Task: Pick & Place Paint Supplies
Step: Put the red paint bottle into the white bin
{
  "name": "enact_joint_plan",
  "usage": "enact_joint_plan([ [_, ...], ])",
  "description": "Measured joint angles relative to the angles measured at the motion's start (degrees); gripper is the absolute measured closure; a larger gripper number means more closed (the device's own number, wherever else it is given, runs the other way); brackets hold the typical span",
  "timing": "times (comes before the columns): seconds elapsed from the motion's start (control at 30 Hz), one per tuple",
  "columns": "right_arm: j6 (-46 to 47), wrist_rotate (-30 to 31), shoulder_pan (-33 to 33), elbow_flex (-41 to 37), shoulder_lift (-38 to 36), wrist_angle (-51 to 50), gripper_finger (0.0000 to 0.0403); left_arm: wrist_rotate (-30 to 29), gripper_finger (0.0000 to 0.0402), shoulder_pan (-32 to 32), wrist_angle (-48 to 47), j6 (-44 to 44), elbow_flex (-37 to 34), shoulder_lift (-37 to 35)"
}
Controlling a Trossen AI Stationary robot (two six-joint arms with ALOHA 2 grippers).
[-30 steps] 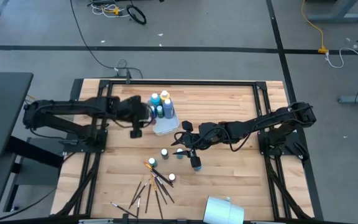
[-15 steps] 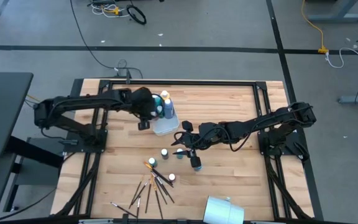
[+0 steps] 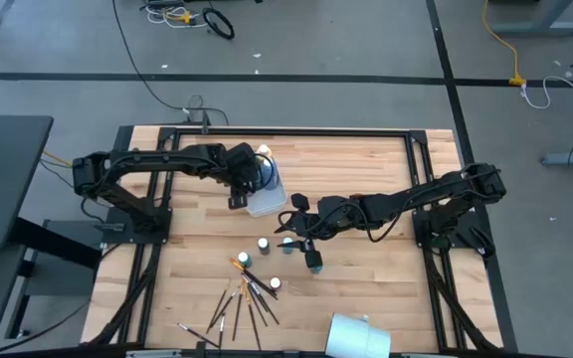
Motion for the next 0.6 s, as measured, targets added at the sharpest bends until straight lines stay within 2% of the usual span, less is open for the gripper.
enact_joint_plan([
  [0.23,0.02,-0.02,0.01,0.0,0.0,-0.19,0.0231,0.36,0.0272,1.84,0.87,0.21,-0.11,-0.06],
  [0.43,0.02,-0.02,0.01,0.0,0.0,-0.35,0.0231,1.54,0.0249,2.91,3.2,2.71,-2.38,-0.08],
  [0.6,0.0,-0.02,0.01,0.0,0.0,-0.37,0.0231,0.65,0.0253,2.89,4.58,3.62,-3.52,-0.22],
])
